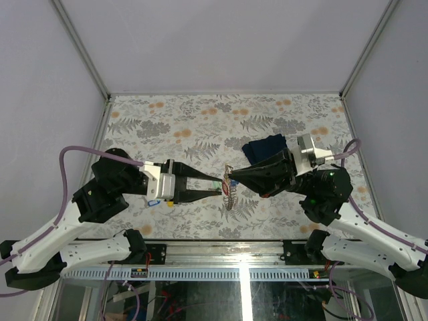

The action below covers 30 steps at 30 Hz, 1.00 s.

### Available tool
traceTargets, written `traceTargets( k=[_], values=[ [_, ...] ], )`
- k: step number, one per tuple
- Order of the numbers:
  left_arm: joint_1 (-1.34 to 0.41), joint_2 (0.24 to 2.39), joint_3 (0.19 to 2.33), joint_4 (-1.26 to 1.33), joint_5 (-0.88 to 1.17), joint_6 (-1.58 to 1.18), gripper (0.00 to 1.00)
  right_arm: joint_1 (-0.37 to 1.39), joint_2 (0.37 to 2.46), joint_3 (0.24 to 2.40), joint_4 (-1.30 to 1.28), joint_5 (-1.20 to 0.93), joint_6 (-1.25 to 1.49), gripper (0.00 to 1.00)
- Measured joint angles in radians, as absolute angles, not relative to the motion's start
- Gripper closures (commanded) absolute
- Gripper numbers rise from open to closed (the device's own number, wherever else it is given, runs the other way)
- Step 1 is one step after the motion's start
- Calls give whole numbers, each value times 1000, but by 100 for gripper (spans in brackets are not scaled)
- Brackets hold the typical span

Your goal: Put the keys on the keyring

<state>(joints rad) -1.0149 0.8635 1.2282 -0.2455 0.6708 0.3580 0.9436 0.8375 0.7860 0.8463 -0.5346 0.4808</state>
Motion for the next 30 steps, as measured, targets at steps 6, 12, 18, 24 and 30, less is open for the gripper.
traceTargets(
  k=[6, 12, 18, 24, 30],
  values=[
    [-1015, 822, 1172, -163, 659, 294, 68, 944, 825, 786, 847, -535, 459, 100],
    [-1015, 816, 1136, -60, 638, 227, 67, 944, 820, 786, 845, -540, 441, 100],
    [-1015, 825, 1106, 27, 624, 165, 67, 944, 820, 786, 831, -542, 427, 100],
    [-1015, 836, 1095, 80, 620, 131, 67, 944, 818, 786, 821, -543, 419, 100],
    [-1015, 844, 1095, 98, 620, 123, 70, 944, 813, 788, 821, -553, 417, 100]
  ],
)
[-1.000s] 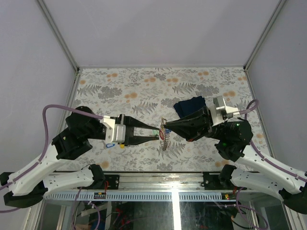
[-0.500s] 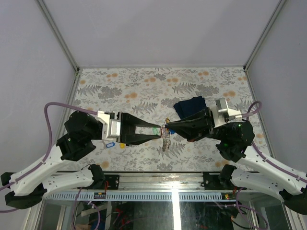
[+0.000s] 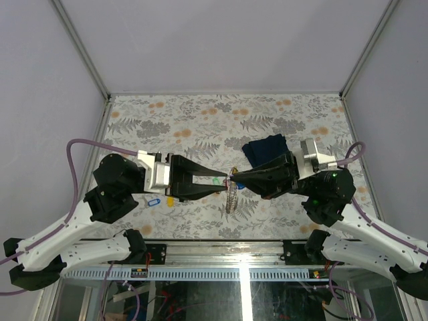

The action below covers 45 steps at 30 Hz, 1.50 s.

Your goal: Put the keys on the keyring

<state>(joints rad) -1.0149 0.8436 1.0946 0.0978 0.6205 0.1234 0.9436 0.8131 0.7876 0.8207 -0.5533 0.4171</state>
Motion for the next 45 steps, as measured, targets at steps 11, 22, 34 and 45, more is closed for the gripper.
traceTargets(
  k=[11, 22, 34, 45],
  values=[
    [-1015, 852, 1090, 107, 609, 121, 76, 944, 813, 788, 818, -606, 416, 100],
    [-1015, 859, 1087, 107, 611, 110, 88, 943, 813, 788, 820, -613, 415, 100],
    [-1015, 882, 1107, 90, 653, 102, 100, 943, 807, 788, 818, -622, 393, 94],
    [-1015, 926, 1268, -250, 624, 200, 100, 943, 738, 875, 529, -616, 231, 66]
  ],
)
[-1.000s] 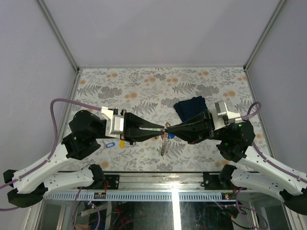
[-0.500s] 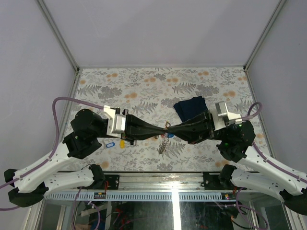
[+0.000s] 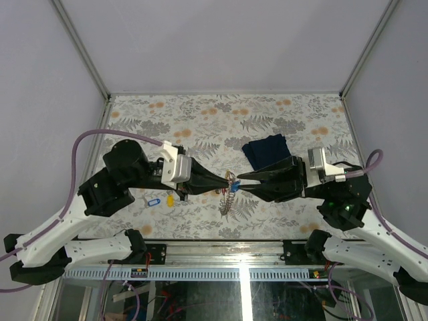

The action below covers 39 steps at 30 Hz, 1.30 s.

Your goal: Put the keys on the keyring

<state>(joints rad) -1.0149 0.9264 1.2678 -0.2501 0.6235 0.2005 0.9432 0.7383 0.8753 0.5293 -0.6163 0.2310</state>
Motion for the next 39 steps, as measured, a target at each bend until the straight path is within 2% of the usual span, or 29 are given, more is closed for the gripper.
traceTargets(
  k=[3, 10, 20, 30, 39],
  values=[
    [-1015, 953, 1333, -363, 596, 223, 100, 943, 722, 907, 426, -610, 175, 62],
    [-1015, 1053, 1512, -640, 537, 262, 100, 943, 712, 921, 260, -570, 80, 60],
    [-1015, 1267, 1765, -1072, 421, 316, 100, 943, 731, 892, 178, -539, 31, 59],
    [-1015, 1344, 1915, -1280, 356, 359, 100, 943, 798, 869, 162, -574, 26, 56],
    [-1023, 1361, 1931, -1336, 354, 379, 100, 943, 831, 851, 199, -593, 34, 56]
  ],
)
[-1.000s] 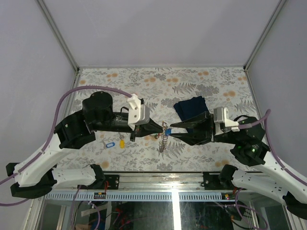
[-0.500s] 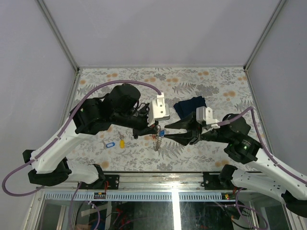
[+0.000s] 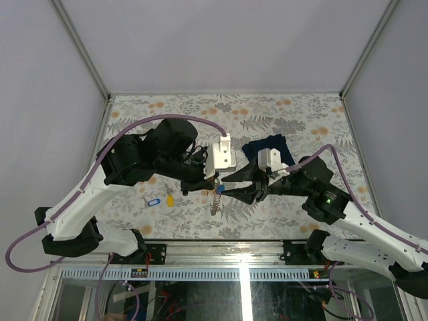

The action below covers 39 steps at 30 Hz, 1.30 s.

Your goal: Put the keys on the keyring

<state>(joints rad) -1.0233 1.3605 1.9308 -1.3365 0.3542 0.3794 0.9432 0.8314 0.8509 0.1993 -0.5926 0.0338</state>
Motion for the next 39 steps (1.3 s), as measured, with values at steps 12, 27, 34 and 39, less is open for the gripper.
traceTargets(
  k=[12, 27, 34, 39],
  values=[
    [-1034, 1370, 1931, -1344, 355, 395, 100, 943, 896, 850, 253, -622, 46, 74],
    [-1041, 1369, 1931, -1349, 355, 403, 84, 943, 901, 850, 264, -649, 56, 100],
    [-1041, 1243, 1793, -1220, 373, 400, 74, 943, 895, 853, 263, -659, 73, 100],
    [-1042, 1092, 1670, -1071, 385, 387, 70, 943, 876, 875, 265, -674, 107, 100]
  ],
)
